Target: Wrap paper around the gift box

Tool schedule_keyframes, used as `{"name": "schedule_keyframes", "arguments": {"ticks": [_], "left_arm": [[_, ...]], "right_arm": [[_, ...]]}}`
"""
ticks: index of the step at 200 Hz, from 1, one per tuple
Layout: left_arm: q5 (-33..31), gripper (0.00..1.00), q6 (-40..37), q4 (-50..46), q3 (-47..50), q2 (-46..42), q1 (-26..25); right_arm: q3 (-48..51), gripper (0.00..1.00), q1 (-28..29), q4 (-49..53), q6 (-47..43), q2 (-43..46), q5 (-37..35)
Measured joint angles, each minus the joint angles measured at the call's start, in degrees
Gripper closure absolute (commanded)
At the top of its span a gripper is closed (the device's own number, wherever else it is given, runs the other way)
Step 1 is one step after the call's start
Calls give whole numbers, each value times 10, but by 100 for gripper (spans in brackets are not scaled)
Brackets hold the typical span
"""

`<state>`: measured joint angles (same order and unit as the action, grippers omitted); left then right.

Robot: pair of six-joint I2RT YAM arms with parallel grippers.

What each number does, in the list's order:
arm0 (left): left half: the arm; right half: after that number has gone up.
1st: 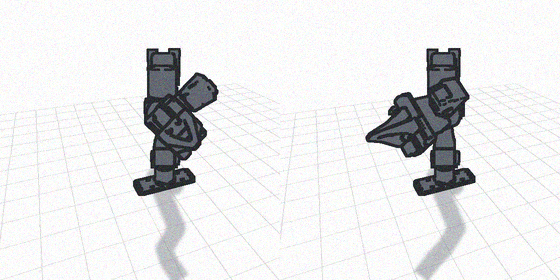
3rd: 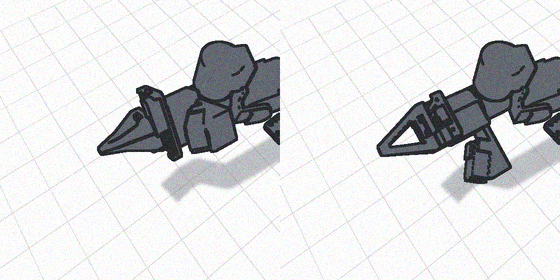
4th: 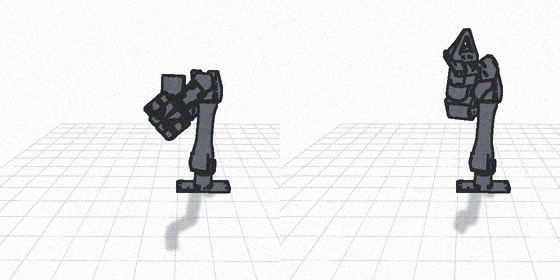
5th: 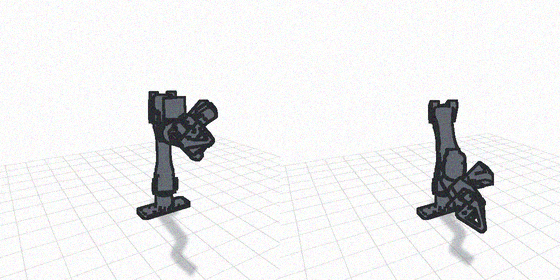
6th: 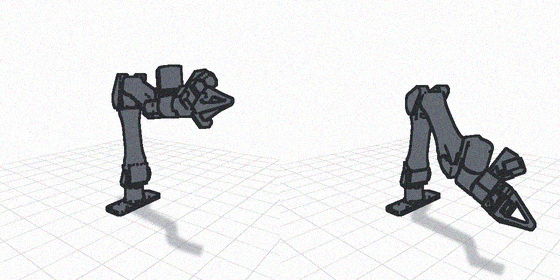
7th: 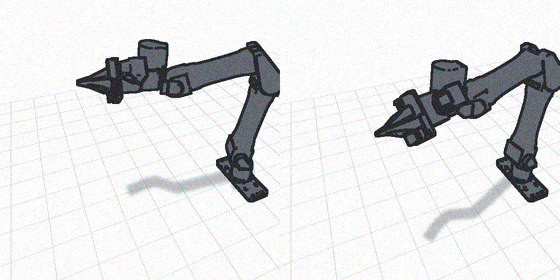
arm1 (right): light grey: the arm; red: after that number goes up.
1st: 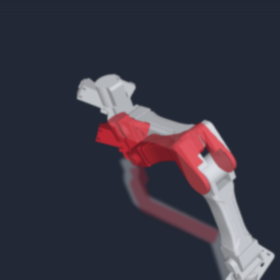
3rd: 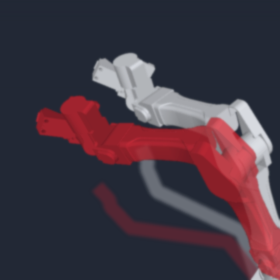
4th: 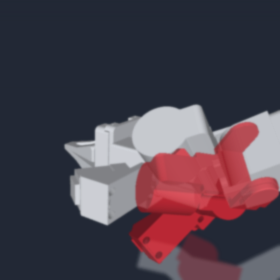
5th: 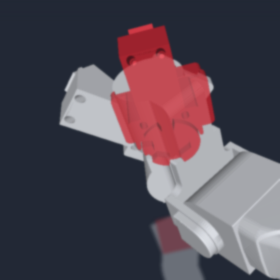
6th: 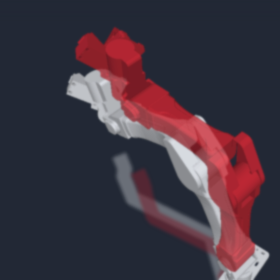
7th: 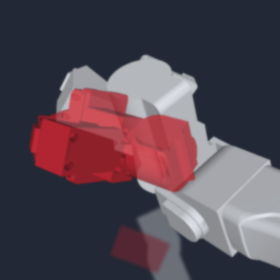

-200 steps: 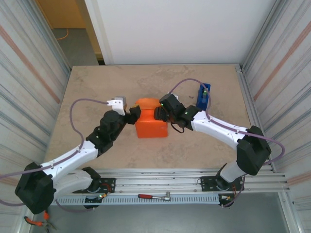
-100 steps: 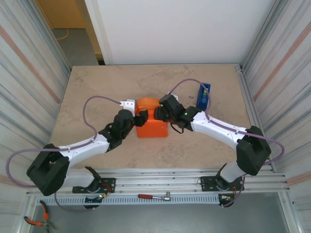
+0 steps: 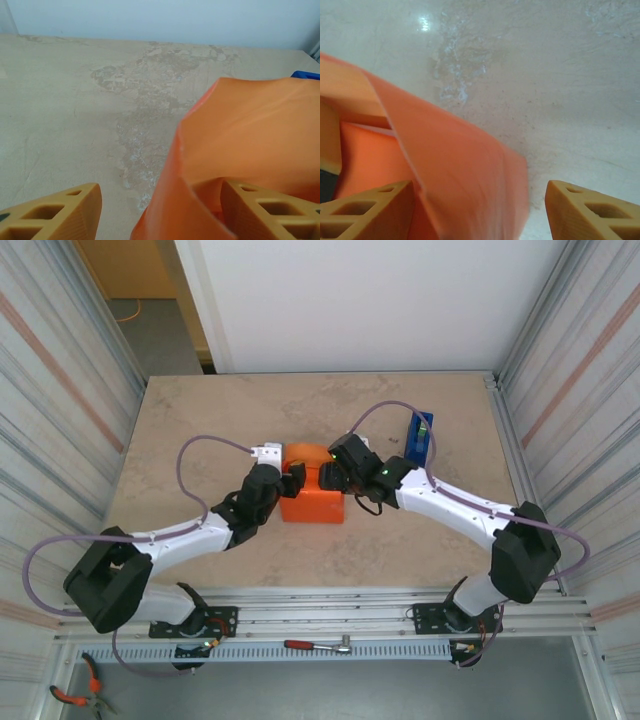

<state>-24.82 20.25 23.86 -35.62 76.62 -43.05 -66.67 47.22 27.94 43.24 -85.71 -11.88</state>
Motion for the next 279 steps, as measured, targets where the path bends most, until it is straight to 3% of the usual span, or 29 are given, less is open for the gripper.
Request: {"name": "schedule_keyframes", "arguments": {"ticks": [14,29,37,54,78,82,91,99,105,114,139,143,146,150,154,167,216,248,279], "left_arm": [[-7,37,0,0,0,0,-3],[-13,37,0,0,0,0,-6],[-15,37,0,0,0,0,-7],[-21,38,0,0,0,0,-9],[-28,39,1,0,0,0,-12],[-29,39,2,0,0,0,-12],[-31,39,2,0,0,0,-13],[-33,39,2,0,0,0,-13],[-34,39,2,-2,0,0,-13],[-35,39,2,-2,0,0,-13],[-36,40,2,-2,0,0,-13],[-36,40,3,-2,0,0,-13],[-37,40,4,-2,0,0,-13],[-37,40,4,-2,0,0,-13],[-37,40,5,-2,0,0,-14],[-38,40,6,-2,0,0,-16],[-41,41,9,-4,0,0,-17],[-43,40,10,-4,0,0,-17],[-37,34,6,-32,-5,-11,-15]], "right_arm": [[-2,38,-1,14,-4,7,1],[-6,54,-4,22,-11,10,1],[-8,65,-5,24,-13,10,1],[-12,100,-7,26,-17,10,2],[-24,100,-9,34,-21,8,5],[-27,88,-9,36,-21,7,6],[-31,50,-9,39,-21,4,6],[-35,42,-11,40,-21,2,7],[-38,53,-12,40,-22,2,8],[-41,100,-15,40,-26,1,8],[-44,100,-23,41,-28,1,12],[-44,90,-23,41,-32,1,12],[-44,78,-23,41,-30,1,12],[-44,53,-24,42,-31,1,12],[-44,40,-24,42,-30,1,12],[-44,22,-26,42,-30,1,12],[-31,17,-24,34,-19,7,12],[-14,20,-16,31,-5,1,12],[-8,24,-10,11,3,-12,0]]}}
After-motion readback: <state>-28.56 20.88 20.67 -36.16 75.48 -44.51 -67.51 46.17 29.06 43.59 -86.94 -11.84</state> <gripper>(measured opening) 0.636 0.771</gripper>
